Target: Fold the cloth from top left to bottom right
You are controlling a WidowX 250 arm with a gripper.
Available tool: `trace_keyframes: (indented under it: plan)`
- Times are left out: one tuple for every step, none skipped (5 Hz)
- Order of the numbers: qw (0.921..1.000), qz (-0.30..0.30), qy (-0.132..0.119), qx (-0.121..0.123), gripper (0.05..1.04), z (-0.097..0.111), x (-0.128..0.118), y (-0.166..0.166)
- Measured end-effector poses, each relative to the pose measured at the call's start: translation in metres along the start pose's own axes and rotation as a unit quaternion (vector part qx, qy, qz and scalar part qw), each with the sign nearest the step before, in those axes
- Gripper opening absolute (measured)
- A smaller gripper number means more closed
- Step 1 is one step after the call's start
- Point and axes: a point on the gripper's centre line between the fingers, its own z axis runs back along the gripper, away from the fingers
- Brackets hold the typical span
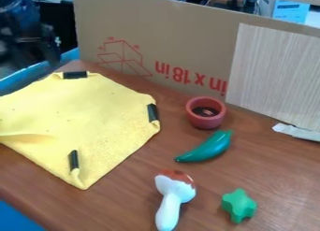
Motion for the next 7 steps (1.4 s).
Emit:
trace_keyframes:
  plan:
    - [0.9953, -0.093, -0.028, -0.003, 1.000, 0.001, 0.022, 0.003]
    - [0.9893, -0.135, -0.054, 0.000, 1.000, 0.000, 0.042, 0.009]
    - [0.9834, -0.171, -0.057, 0.025, 1.001, -0.015, 0.060, 0.020]
    - [0.9771, -0.205, -0.029, 0.051, 1.000, -0.032, 0.073, 0.027]
    - [0.9732, -0.218, -0.021, 0.071, 1.001, -0.041, 0.081, 0.036]
    - [0.9686, -0.235, -0.008, 0.080, 1.000, -0.045, 0.081, 0.042]
    - [0.9604, -0.267, 0.007, 0.079, 1.000, -0.058, 0.077, 0.045]
